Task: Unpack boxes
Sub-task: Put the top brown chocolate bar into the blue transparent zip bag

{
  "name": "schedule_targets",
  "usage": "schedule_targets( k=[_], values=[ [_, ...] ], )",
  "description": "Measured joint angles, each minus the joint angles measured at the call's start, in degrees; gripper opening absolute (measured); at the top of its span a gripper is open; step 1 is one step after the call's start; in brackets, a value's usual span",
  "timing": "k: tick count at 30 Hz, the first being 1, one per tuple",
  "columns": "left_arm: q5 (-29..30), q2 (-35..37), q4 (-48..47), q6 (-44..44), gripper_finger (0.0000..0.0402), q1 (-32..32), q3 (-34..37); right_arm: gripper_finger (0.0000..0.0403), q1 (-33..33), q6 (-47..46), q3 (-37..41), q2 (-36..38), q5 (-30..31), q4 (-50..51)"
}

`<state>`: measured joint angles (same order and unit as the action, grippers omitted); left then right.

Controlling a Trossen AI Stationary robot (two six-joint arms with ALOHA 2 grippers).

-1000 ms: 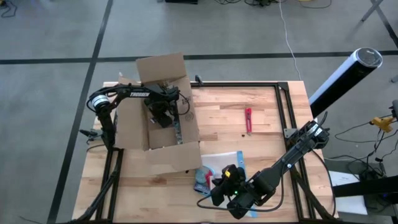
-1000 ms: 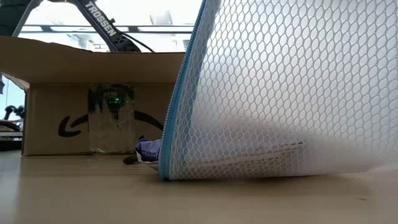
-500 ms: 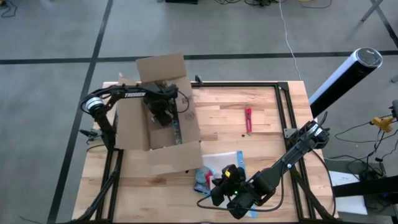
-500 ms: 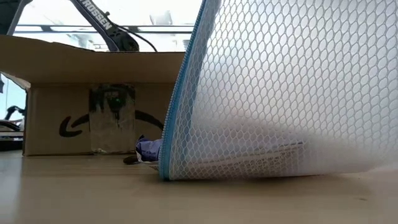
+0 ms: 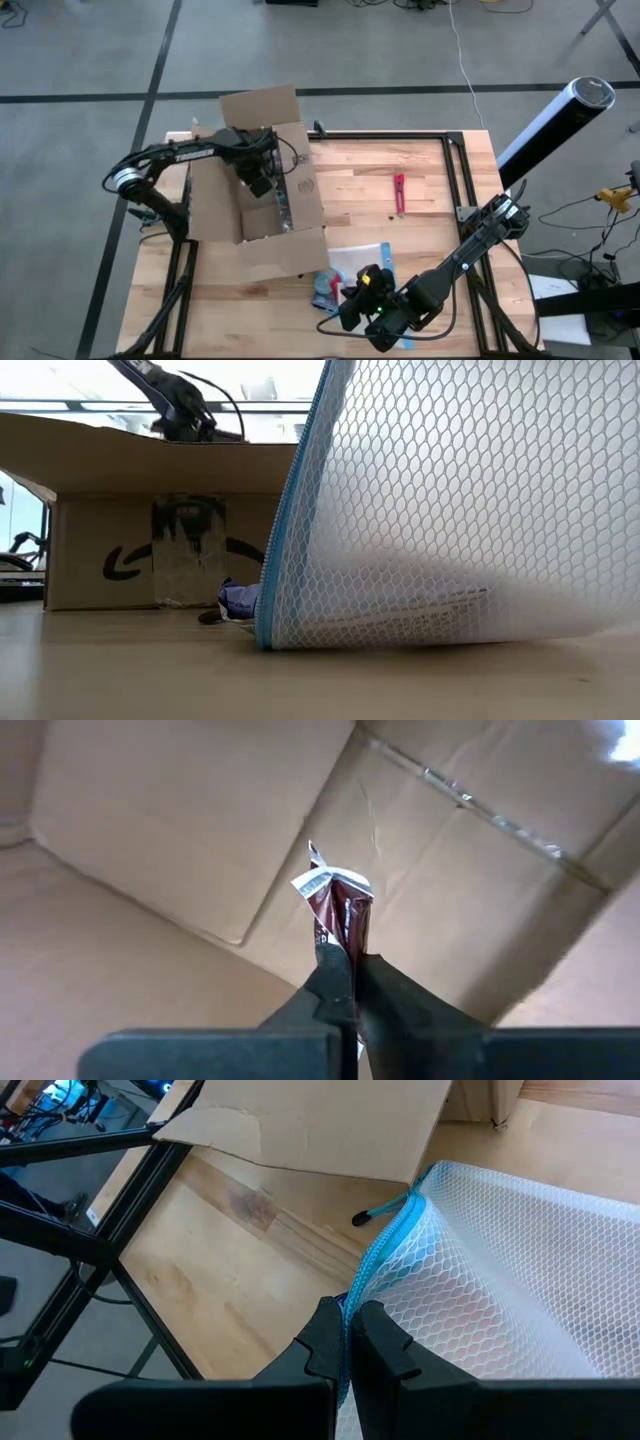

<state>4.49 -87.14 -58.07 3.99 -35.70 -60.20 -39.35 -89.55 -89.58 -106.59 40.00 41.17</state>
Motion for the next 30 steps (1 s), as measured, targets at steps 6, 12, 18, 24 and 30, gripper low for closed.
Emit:
schedule_targets(
  k=[6,12,18,24,30],
  values=[
    [-0.2,5.8,-1.8,0.8,0.0,0.0,-0.1,0.0,0.0,0.0,0.0,0.0,0.0,0.0],
    [-5.5,12.1,-3.9,0.4,0.0,1.0,-1.6,0.0,0.0,0.0,0.0,0.0,0.0,0.0],
    [-14.4,19.2,-3.7,1.3,0.0,4.0,-2.9,0.0,0.0,0.0,0.0,0.0,0.0,0.0],
    [-22.8,24.6,-2.6,1.7,0.0,8.9,-3.5,0.0,0.0,0.0,0.0,0.0,0.0,0.0],
    [-24.6,27.5,1.4,2.8,0.0,19.1,-3.5,0.0,0.0,0.0,0.0,0.0,0.0,0.0]
  ],
)
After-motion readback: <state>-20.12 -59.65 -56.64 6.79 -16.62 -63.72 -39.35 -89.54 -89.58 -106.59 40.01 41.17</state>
